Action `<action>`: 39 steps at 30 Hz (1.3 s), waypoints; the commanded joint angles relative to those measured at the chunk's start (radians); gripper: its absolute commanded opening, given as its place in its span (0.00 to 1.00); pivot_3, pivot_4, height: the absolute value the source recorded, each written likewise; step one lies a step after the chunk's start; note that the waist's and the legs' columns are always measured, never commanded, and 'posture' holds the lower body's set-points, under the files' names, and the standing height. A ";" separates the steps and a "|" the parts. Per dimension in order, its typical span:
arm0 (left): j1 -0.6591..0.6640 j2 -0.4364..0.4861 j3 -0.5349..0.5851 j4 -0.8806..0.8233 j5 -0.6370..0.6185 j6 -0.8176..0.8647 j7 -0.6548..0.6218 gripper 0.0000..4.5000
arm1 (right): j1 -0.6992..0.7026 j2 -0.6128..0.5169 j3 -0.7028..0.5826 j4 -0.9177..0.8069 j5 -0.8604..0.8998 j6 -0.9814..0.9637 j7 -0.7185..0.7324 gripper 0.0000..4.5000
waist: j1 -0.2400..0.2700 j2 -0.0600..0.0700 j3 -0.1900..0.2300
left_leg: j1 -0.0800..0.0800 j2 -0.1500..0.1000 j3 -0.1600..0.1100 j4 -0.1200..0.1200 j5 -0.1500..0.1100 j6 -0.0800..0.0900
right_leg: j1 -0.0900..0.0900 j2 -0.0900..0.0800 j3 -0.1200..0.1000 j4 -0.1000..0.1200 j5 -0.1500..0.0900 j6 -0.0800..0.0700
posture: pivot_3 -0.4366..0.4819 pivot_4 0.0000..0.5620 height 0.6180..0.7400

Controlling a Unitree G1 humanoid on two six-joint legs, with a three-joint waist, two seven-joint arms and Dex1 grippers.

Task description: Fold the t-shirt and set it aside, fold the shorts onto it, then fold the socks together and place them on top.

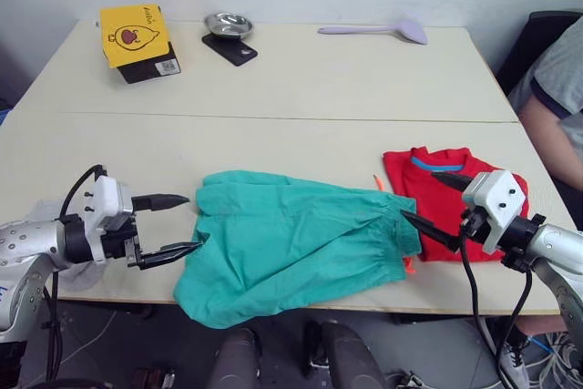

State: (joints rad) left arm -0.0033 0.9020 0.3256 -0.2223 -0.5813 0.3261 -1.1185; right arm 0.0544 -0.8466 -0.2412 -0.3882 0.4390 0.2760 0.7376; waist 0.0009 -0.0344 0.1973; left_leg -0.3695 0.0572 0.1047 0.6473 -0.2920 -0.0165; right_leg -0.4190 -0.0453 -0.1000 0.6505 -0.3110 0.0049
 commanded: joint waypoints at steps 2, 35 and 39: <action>-0.038 0.000 -0.019 -0.017 -0.008 0.008 -0.008 1.00 | 0.015 0.025 -0.043 -0.034 0.025 0.000 0.015 1.00 | 0.000 0.000 0.000 | 0.000 0.000 0.000 0.000 0.000 0.000 | 0.000 0.000 0.000 0.000 0.000 0.000 | 0.48 0.27 1.00; -0.186 -0.356 -0.523 0.096 0.335 -0.107 0.181 0.00 | -0.048 0.303 0.494 0.100 -0.322 -0.293 0.053 0.00 | -0.002 0.000 -0.001 | 0.000 0.001 0.002 0.001 -0.001 0.000 | 0.000 0.003 0.001 0.000 0.001 0.000 | 0.48 0.27 1.00; -0.220 -0.426 -0.462 0.166 0.397 -0.115 0.356 0.00 | -0.037 0.313 0.468 0.147 -0.333 -0.328 0.034 0.00 | 0.000 0.000 -0.001 | 0.001 0.001 0.002 0.002 -0.001 0.001 | 0.000 0.002 0.001 0.000 0.001 0.000 | 0.48 0.27 1.00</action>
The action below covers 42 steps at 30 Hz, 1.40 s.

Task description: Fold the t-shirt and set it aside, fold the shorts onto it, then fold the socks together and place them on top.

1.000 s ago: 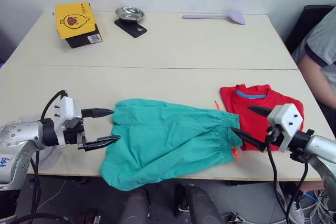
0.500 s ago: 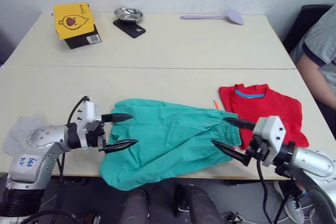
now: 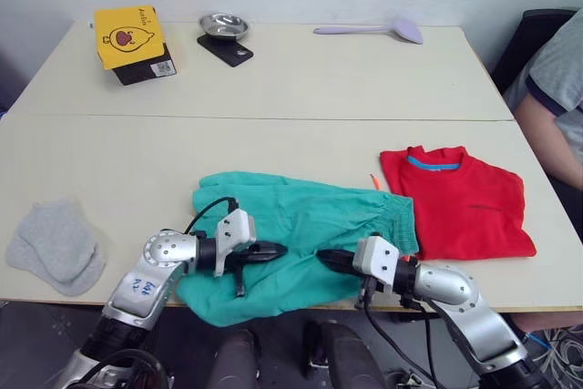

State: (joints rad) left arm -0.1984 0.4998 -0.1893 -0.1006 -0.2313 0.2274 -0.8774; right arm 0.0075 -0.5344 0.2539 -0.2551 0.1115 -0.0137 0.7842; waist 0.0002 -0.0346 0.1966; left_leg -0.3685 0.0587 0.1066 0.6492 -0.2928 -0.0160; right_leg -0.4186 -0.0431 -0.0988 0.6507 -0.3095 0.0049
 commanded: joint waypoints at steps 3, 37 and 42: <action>-0.034 -0.036 0.094 0.081 0.065 -0.026 0.180 0.00 | 0.043 -0.042 -0.058 0.046 -0.008 -0.079 0.004 0.00 | 0.002 0.000 0.000 | 0.000 0.000 -0.001 0.000 0.001 0.001 | 0.001 0.000 0.000 0.000 0.001 0.000 | 0.48 0.27 1.00; -0.062 0.012 0.131 0.236 0.112 -0.199 0.117 0.00 | -0.127 -0.097 -0.099 0.051 -0.030 0.043 -0.062 0.00 | 0.000 0.000 -0.001 | -0.001 0.002 0.001 -0.002 0.000 0.001 | 0.001 0.000 -0.003 -0.007 0.004 -0.001 | 0.48 0.27 1.00; -0.038 -0.011 0.178 0.212 0.014 -0.264 0.055 0.00 | -0.027 -0.099 -0.246 -0.124 0.323 0.194 0.057 0.00 | -0.004 0.000 -0.001 | 0.000 0.003 0.001 -0.002 0.000 0.002 | 0.002 0.000 -0.003 -0.006 0.004 -0.001 | 0.48 0.27 1.00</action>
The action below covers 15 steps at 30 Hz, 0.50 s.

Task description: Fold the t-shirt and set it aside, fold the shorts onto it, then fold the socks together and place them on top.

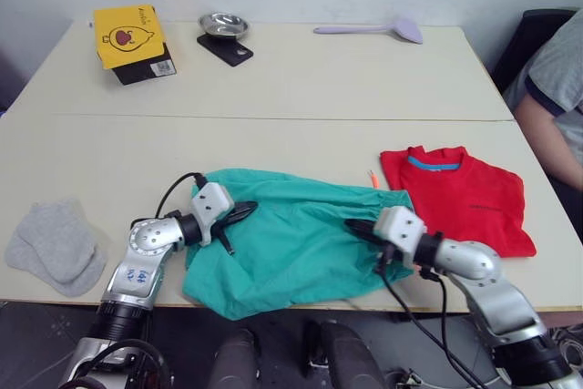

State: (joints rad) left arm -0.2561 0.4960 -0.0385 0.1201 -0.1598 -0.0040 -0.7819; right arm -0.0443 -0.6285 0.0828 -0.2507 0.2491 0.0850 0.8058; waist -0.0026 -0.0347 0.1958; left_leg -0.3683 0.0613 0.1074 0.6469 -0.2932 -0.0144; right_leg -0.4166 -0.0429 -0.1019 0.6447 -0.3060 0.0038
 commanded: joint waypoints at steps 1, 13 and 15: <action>0.019 -0.013 0.034 -0.017 -0.088 -0.044 -0.068 0.00 | 0.042 -0.005 -0.115 -0.172 0.276 0.180 0.015 0.00 | -0.001 0.000 0.000 | 0.000 0.001 0.000 0.000 0.000 0.000 | 0.000 0.001 0.000 0.000 0.000 0.000 | 0.48 0.27 1.00; -0.012 0.038 0.018 -0.075 -0.243 -0.006 -0.342 0.00 | 0.429 -0.136 -0.591 -0.332 1.050 0.854 -0.337 0.81 | 0.021 0.001 0.000 | -0.002 0.000 -0.001 0.000 -0.001 0.000 | 0.000 0.001 0.000 -0.002 -0.001 0.000 | 0.48 0.27 1.00; -0.016 0.046 0.005 -0.070 -0.236 -0.003 -0.368 0.00 | 0.476 -0.139 -0.615 -0.338 1.177 0.885 -0.410 0.96 | 0.018 0.001 0.000 | -0.002 0.001 -0.001 0.000 -0.001 0.000 | 0.000 0.001 0.000 -0.002 -0.001 0.000 | 0.48 0.27 1.00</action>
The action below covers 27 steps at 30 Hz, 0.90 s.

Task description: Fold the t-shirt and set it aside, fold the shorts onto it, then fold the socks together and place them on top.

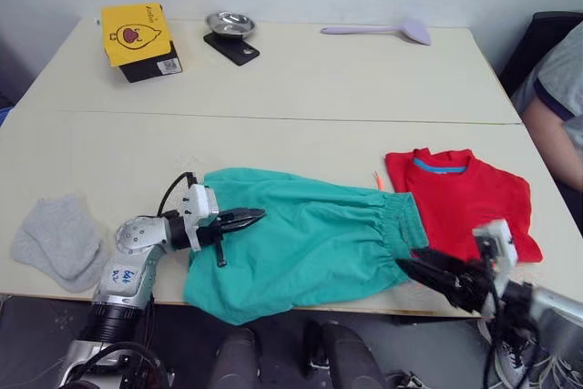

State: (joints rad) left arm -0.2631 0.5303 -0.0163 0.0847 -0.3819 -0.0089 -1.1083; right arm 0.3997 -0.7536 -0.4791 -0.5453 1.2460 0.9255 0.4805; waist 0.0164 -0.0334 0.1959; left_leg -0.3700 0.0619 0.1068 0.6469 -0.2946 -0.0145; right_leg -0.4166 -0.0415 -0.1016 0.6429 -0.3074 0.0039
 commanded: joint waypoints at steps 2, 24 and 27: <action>-0.014 0.010 -0.022 -0.025 -0.009 0.003 -0.054 0.00 | 0.078 -0.024 -0.064 -0.038 0.317 0.060 -0.174 0.98 | -0.002 0.000 0.000 | 0.000 0.000 0.000 0.000 0.000 0.000 | 0.000 0.000 0.000 -0.001 -0.001 0.003 | 0.48 0.27 1.00; -0.045 -0.027 -0.018 0.075 0.048 -0.045 -0.013 0.00 | -0.278 0.209 0.342 0.072 0.355 -0.073 -0.653 0.98 | -0.018 0.000 0.000 | -0.003 0.001 0.000 -0.001 -0.001 0.002 | 0.000 0.002 0.003 -0.008 -0.003 0.009 | 0.48 0.27 1.00; -0.036 -0.041 -0.016 0.092 0.063 -0.061 0.022 0.00 | -0.332 0.274 0.374 0.081 0.231 -0.127 -0.683 0.87 | -0.022 0.000 -0.001 | -0.003 0.002 0.002 -0.001 -0.001 0.002 | 0.000 0.003 0.003 -0.007 -0.002 0.009 | 0.48 0.27 1.00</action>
State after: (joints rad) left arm -0.3047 0.4902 -0.0473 0.1746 -0.3263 -0.0477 -1.1049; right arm 0.0769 -0.4935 -0.1178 -0.4686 1.5407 0.8289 -0.1792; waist -0.0058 -0.0337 0.1950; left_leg -0.3725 0.0640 0.1086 0.6460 -0.2952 -0.0126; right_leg -0.4170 -0.0389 -0.0978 0.6355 -0.3093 0.0133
